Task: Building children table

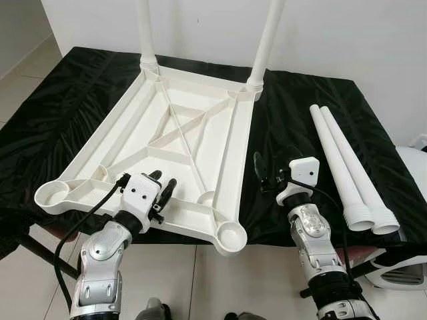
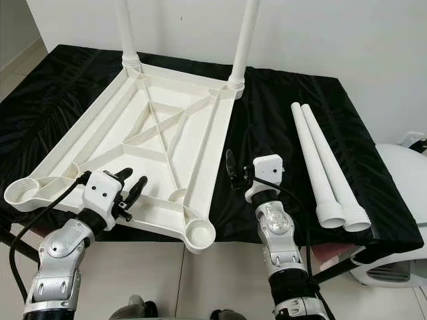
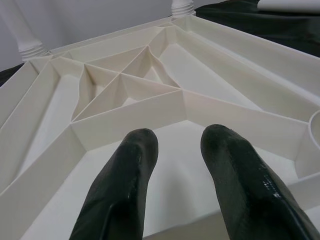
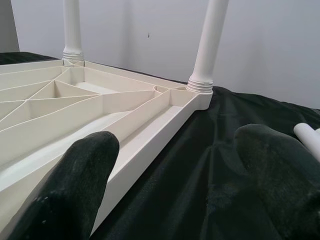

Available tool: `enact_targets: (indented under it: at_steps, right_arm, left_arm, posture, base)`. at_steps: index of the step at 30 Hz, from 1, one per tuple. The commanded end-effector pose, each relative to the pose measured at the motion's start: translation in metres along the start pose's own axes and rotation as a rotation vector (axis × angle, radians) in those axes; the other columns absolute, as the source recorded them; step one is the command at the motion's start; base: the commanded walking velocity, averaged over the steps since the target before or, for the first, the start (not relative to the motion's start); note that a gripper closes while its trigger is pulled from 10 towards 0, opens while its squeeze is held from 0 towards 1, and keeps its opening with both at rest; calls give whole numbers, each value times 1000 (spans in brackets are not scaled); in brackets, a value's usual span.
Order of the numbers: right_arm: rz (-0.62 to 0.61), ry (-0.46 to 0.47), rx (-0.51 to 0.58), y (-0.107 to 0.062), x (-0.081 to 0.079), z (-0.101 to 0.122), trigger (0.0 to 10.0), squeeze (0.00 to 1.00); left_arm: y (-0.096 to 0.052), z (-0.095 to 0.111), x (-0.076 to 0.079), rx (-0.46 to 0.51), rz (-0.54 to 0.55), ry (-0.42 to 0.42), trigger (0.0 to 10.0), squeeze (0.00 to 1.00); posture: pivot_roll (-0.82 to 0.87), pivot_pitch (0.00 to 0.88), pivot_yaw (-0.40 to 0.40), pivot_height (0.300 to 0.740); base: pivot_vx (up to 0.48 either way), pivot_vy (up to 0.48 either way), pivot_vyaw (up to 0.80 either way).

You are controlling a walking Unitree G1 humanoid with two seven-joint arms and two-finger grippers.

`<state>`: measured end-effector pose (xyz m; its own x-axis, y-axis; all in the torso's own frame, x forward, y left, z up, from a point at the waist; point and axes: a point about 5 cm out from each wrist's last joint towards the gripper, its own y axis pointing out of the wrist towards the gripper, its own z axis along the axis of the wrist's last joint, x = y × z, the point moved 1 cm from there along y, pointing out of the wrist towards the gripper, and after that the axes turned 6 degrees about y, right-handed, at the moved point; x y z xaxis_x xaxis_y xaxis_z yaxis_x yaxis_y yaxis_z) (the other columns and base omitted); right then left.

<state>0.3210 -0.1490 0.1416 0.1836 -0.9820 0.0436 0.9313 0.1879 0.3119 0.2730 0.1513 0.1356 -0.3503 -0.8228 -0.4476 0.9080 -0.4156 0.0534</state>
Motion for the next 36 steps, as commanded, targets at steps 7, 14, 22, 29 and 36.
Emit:
enact_targets:
  at_steps: [7, 14, 22, 29, 36]
  right_arm:
    - [8, -4, -4, -3, -1, -2, 10000, 0]
    - [11, -10, 0, -4, -1, 0, 10000, 0]
    - [18, -19, 20, -2, -1, 5, 10000, 0]
    - [14, -21, 36, 0, -2, 9, 10000, 0]
    - [8, -25, 69, -1, -3, 19, 10000, 0]
  left_arm:
    - [-4, -2, -6, -19, 146, 19, 10000, 0]
    - [-2, 1, 0, -27, 73, 61, 10000, 0]
    - [9, 10, 26, 0, -140, 184, 10000, 0]
    - [9, 4, 34, -23, -215, 218, 10000, 0]
    - [6, -27, 37, -207, -276, 283, 10000, 0]
  posture:
    - [46, 54, -54, 740]
    - [43, 65, -51, 740]
    - [37, 83, -39, 740]
    - [34, 87, -31, 740]
    - [23, 100, -8, 740]
  base:
    - [0, 0, 0]
    - [0, 0, 0]
    - [0, 0, 0]
    - [0, 0, 0]
    - [0, 0, 0]
